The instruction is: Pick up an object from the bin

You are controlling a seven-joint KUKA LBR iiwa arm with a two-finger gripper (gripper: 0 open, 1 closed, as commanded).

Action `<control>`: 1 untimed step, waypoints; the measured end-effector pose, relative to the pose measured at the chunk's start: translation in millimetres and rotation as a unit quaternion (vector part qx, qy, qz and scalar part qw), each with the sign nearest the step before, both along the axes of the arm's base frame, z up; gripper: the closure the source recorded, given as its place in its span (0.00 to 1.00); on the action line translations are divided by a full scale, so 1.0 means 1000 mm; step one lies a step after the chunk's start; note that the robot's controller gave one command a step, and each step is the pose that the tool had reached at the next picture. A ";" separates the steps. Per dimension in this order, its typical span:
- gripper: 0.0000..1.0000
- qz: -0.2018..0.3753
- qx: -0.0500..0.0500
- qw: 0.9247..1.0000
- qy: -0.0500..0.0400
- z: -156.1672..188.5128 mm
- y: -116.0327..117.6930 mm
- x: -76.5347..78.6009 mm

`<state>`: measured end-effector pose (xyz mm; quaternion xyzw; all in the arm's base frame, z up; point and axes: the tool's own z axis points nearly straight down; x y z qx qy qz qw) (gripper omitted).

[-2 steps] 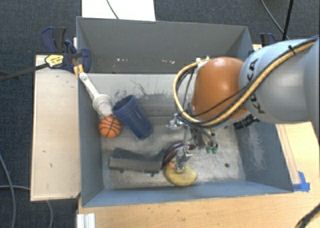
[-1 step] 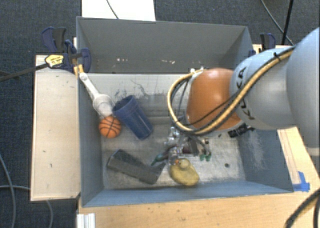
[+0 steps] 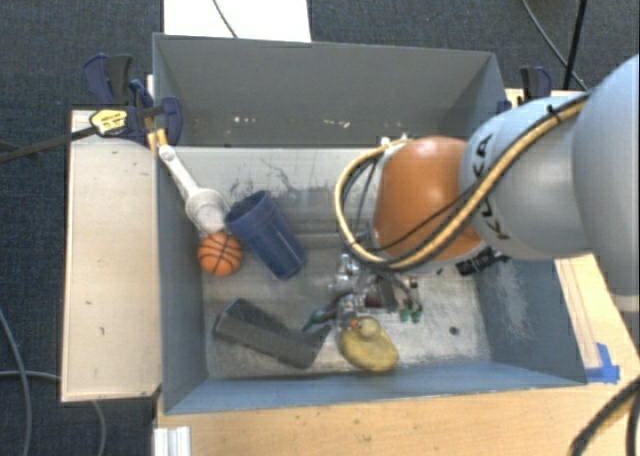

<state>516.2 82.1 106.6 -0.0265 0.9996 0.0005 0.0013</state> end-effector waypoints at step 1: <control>1.00 -0.022 0.000 1.000 0.000 0.115 0.004 -0.002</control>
Offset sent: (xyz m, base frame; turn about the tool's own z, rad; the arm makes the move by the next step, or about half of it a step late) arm 0.0000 0.0000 0.0000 0.0000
